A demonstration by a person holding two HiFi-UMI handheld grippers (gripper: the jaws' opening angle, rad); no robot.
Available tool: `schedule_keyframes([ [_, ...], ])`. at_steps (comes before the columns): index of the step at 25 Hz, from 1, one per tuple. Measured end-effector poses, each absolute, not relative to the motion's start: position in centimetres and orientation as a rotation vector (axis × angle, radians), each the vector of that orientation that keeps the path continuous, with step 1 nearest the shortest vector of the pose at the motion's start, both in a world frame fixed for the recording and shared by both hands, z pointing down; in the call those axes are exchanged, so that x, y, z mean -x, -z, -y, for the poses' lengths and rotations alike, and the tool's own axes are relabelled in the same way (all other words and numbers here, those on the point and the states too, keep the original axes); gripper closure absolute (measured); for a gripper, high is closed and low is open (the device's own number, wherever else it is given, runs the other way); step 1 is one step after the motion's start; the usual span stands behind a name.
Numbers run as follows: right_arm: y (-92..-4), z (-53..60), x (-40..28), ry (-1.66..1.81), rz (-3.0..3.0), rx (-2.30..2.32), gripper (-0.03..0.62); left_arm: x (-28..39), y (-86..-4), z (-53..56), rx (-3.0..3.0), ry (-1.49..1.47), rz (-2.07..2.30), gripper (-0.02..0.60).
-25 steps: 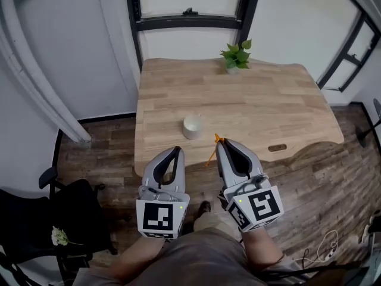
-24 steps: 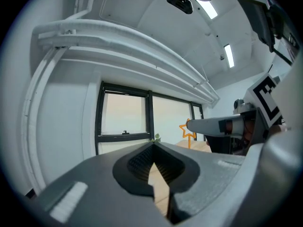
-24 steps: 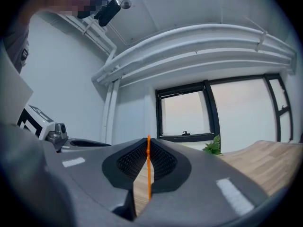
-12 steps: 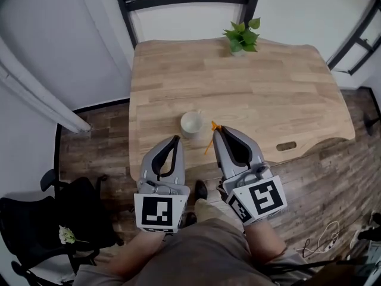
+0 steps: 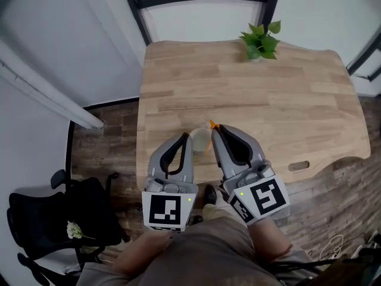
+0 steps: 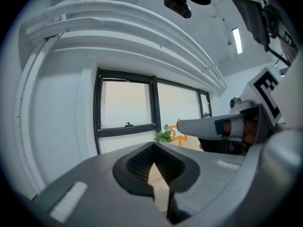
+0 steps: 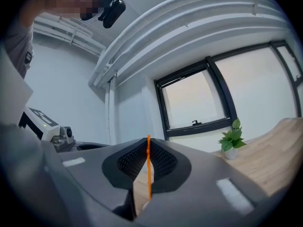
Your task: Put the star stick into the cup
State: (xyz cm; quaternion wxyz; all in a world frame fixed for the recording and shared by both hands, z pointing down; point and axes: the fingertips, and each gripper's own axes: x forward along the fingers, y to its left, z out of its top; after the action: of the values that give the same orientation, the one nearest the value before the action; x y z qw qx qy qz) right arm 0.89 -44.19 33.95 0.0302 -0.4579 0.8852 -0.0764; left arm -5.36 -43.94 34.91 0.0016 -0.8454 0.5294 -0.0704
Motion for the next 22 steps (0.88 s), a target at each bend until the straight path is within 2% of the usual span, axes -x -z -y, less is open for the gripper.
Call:
schedule_keyframes([
  [13, -31.1, 48.1, 1.1, 0.123, -2.782, 1.252, 0.549, 8.1, -31.4, 46.8, 2.496, 0.102, -1.791, 0.581],
  [22, -34.3, 49.6, 2.4, 0.239, -2.801, 1.324, 0.549, 9.8, -34.5, 48.9, 2.618, 0.156, -1.776, 0.581],
])
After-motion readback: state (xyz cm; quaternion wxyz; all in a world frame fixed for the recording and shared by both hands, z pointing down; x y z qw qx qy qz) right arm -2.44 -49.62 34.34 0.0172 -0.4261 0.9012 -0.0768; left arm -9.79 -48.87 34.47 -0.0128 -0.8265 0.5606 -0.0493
